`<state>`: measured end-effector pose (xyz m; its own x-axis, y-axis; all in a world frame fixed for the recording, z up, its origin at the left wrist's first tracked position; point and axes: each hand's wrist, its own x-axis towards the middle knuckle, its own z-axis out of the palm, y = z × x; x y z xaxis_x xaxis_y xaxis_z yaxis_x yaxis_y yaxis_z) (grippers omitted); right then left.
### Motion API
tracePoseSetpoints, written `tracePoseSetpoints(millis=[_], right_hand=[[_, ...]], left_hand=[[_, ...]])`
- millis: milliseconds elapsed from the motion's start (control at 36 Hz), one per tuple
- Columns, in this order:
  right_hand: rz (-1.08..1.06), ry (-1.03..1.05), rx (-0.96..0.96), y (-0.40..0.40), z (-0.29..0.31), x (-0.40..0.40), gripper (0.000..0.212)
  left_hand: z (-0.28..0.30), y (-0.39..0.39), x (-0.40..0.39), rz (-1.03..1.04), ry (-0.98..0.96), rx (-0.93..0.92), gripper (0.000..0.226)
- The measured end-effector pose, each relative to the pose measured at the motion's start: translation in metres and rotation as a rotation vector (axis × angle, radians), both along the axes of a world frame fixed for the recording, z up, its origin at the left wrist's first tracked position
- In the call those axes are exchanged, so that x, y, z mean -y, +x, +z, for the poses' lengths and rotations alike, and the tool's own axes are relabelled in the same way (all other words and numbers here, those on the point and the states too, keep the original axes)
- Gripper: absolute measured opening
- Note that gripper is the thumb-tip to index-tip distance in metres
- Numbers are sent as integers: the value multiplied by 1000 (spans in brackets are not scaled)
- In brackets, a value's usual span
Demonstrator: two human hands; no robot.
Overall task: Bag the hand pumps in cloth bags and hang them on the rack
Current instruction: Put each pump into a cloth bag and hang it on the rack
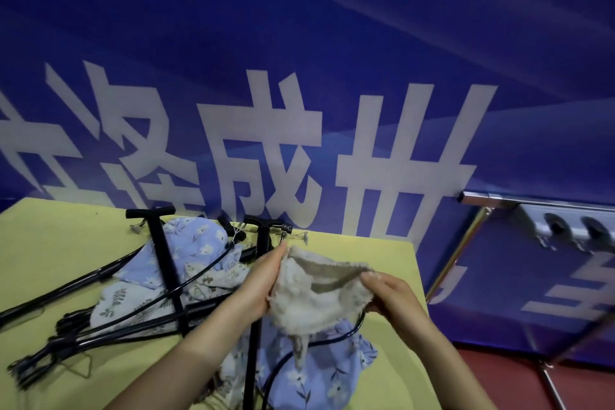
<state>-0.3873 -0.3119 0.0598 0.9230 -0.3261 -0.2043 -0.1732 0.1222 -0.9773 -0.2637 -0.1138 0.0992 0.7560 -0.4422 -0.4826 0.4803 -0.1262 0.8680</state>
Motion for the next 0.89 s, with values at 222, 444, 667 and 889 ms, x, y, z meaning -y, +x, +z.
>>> tracePoseSetpoints(millis=[222,444,667,889], right_hand=[[92,815,134,28,28,4,65],[58,1028,27,41,14,3,91],[94,685,-222,32,-13,-20,43],[64,525,-304,43,-47,-63,30]], left_hand=[[-17,13,-31,-320,323,620,16],[-25,15,-46,-249,289,634,37],[-12,14,-51,177,-475,-124,33],[-23,15,-78,175,-572,-370,40]])
